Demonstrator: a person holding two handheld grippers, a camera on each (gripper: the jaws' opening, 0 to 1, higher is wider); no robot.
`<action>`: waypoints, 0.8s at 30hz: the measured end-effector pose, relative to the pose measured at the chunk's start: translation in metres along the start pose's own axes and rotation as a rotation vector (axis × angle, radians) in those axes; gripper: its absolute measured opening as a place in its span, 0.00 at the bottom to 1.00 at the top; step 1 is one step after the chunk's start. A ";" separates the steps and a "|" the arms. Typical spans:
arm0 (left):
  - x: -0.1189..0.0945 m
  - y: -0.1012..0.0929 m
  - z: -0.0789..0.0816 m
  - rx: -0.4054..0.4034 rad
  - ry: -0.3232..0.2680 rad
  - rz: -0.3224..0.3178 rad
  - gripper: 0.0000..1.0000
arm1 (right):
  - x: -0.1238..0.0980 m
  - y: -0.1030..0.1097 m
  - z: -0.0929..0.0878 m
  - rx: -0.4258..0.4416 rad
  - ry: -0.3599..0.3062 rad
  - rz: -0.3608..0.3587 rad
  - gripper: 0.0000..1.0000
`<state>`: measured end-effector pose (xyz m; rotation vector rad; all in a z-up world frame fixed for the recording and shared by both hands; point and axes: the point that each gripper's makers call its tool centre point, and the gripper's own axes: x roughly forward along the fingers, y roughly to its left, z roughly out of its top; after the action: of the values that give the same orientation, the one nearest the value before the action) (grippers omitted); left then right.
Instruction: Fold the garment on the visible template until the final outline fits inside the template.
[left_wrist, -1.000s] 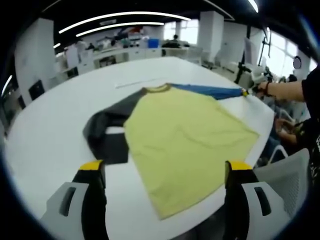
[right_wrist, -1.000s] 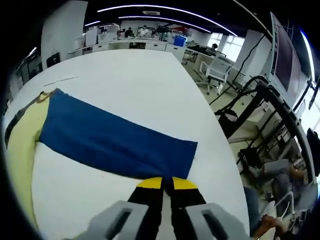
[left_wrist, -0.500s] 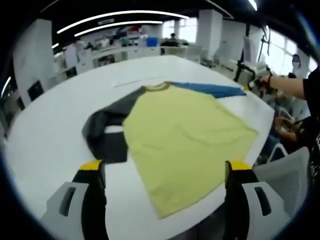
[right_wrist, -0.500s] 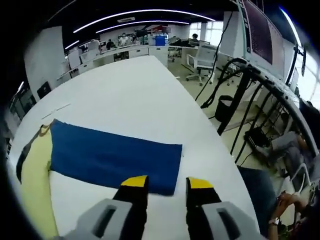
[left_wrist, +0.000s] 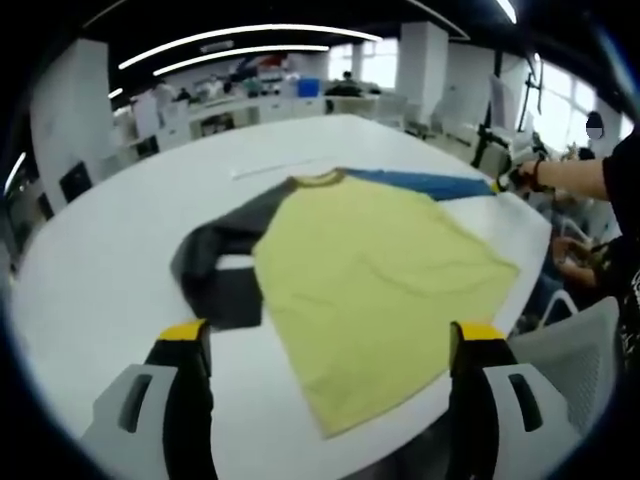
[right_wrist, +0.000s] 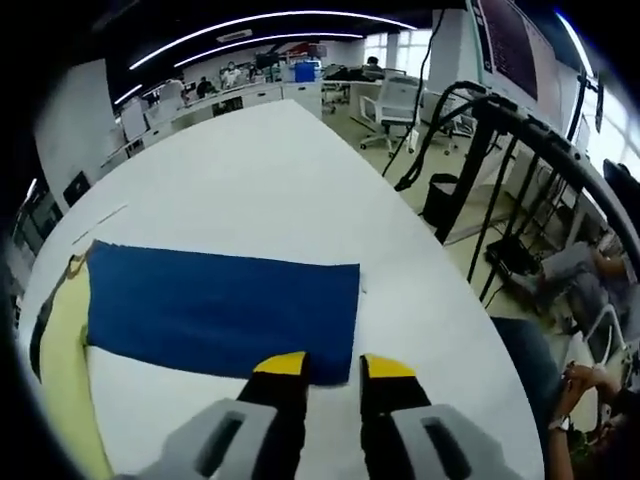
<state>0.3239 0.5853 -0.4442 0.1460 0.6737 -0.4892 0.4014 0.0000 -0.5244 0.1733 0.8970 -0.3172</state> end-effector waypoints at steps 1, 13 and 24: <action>0.000 0.000 0.000 0.000 0.001 0.001 0.95 | 0.001 0.002 0.002 0.009 -0.004 0.008 0.10; -0.004 0.003 0.000 0.006 -0.002 0.009 0.96 | -0.002 0.011 0.009 0.001 -0.012 0.040 0.00; -0.009 0.012 0.004 -0.008 -0.020 0.018 0.99 | -0.016 0.043 0.040 -0.035 -0.088 0.128 0.00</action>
<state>0.3256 0.5987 -0.4359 0.1396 0.6543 -0.4702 0.4364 0.0327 -0.4865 0.1822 0.7997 -0.1883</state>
